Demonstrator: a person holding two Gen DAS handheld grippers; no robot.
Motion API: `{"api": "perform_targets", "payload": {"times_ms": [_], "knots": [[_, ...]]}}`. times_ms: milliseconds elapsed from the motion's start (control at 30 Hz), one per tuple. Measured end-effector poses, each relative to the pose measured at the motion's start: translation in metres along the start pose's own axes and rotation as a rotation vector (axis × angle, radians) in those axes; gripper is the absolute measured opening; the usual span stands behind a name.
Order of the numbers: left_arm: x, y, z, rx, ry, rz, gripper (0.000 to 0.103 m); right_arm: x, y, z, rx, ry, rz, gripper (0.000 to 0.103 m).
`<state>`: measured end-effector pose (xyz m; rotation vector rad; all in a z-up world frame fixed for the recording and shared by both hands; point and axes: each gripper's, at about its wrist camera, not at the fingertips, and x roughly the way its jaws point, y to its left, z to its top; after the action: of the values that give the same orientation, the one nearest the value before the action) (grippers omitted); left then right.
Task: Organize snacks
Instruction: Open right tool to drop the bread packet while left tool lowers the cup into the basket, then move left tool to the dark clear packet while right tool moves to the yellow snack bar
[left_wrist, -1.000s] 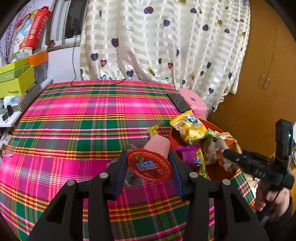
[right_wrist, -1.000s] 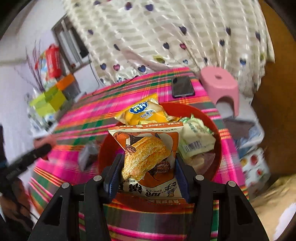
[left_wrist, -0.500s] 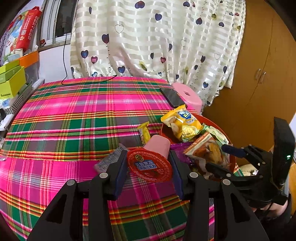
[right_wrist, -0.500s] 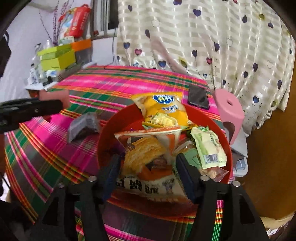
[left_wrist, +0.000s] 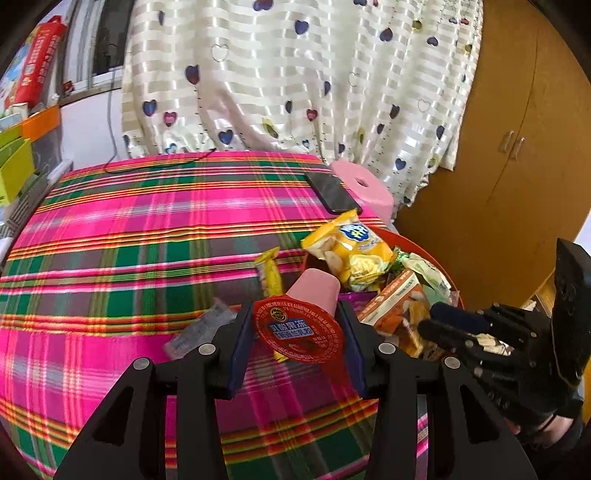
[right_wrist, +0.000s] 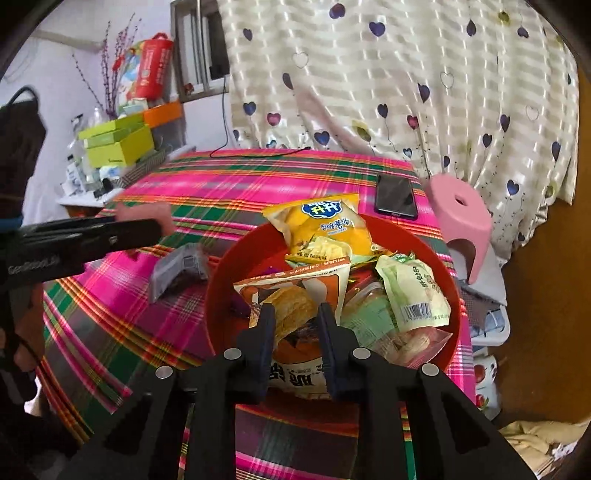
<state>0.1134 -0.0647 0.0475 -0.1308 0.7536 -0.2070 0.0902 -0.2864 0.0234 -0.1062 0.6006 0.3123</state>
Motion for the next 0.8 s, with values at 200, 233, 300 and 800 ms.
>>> {"api": "perform_targets", "payload": {"times_ms": [200,233,300,800], "knots": [[0.035,-0.018,0.008,0.027,0.039,-0.062,0.045,-0.006,-0.008,0.001,0.017,0.003,0.025,0.022],[0.044,-0.021,0.009,0.034,0.051,-0.063,0.045,-0.007,-0.011,0.001,0.024,-0.001,0.024,0.023],[0.055,-0.025,0.009,0.039,0.071,-0.063,0.045,-0.011,-0.017,0.003,0.038,-0.009,0.016,0.025],[0.047,-0.017,0.008,0.024,0.029,-0.042,0.053,-0.012,-0.028,0.005,0.083,-0.015,0.004,0.029]]}}
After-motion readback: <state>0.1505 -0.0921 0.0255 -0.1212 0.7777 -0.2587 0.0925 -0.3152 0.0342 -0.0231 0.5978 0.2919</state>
